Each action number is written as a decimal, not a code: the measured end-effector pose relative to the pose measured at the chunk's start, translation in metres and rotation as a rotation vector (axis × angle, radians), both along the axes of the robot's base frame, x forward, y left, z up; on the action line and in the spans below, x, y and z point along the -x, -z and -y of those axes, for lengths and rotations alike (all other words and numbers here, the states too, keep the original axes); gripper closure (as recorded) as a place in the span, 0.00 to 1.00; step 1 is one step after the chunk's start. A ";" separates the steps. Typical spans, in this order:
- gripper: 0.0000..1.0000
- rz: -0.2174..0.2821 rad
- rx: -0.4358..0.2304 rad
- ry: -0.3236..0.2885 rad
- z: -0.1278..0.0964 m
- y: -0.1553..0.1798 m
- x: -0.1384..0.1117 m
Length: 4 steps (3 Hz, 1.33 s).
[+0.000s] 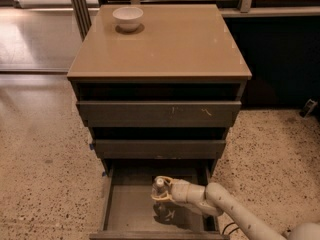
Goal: Place blue plastic bottle into bottom drawer
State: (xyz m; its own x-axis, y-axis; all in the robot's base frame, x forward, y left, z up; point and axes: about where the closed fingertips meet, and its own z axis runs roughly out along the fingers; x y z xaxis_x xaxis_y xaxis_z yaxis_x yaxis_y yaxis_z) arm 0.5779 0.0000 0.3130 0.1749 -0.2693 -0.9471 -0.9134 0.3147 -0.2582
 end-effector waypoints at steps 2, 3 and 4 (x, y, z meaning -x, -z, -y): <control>1.00 -0.044 0.014 0.052 0.023 0.036 -0.018; 1.00 -0.017 -0.044 0.085 0.025 0.066 -0.025; 1.00 0.004 -0.070 0.101 0.026 0.088 -0.029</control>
Offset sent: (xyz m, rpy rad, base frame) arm 0.0323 -0.0446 -0.0826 0.0762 0.0360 -0.1354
